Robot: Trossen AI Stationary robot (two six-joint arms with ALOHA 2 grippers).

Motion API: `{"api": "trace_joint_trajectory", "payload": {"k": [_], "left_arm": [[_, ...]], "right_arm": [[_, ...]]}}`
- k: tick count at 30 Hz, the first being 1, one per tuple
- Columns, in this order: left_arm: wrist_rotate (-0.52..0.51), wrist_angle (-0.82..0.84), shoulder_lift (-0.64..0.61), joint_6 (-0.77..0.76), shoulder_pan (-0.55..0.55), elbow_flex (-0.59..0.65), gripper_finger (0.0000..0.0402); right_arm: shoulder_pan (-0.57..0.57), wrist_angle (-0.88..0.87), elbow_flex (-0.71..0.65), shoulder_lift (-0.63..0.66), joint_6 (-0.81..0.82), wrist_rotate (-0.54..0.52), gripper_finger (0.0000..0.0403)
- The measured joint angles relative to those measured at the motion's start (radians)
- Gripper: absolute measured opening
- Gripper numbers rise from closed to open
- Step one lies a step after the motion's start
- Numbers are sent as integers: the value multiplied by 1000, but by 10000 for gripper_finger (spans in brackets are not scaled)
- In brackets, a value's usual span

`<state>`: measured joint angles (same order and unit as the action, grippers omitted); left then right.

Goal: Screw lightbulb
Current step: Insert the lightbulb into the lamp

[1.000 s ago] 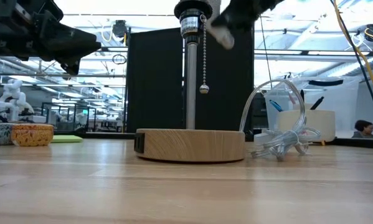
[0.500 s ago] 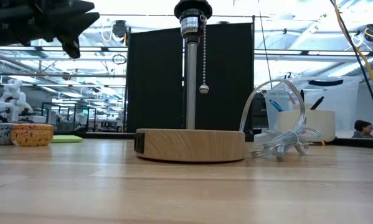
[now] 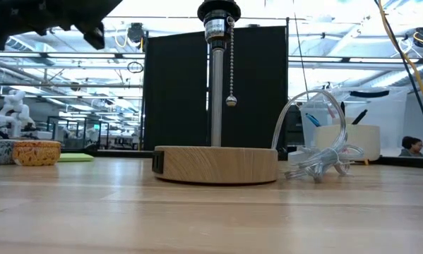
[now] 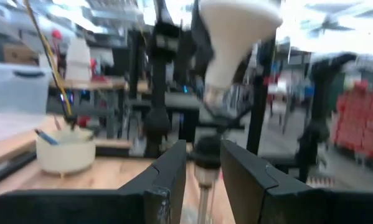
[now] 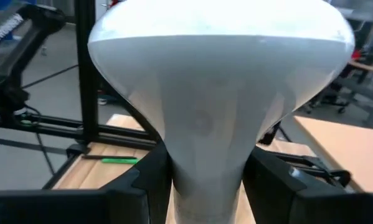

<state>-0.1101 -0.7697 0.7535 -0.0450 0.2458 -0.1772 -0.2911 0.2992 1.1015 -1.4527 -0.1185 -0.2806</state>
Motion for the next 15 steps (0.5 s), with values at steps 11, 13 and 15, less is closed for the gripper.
{"api": "trace_joint_trajectory", "payload": {"k": [11, 13, 15], "left_arm": [[2, 6, 384, -43, 90, -67, 103], [2, -37, 476, -54, 106, -84, 103], [2, -84, 564, -55, 121, -110, 103]], "right_arm": [[-80, 54, 0, -2, -60, -151, 159], [-84, 63, 0, -1, -72, -170, 159], [-84, 74, 0, -1, -80, -171, 159]]}}
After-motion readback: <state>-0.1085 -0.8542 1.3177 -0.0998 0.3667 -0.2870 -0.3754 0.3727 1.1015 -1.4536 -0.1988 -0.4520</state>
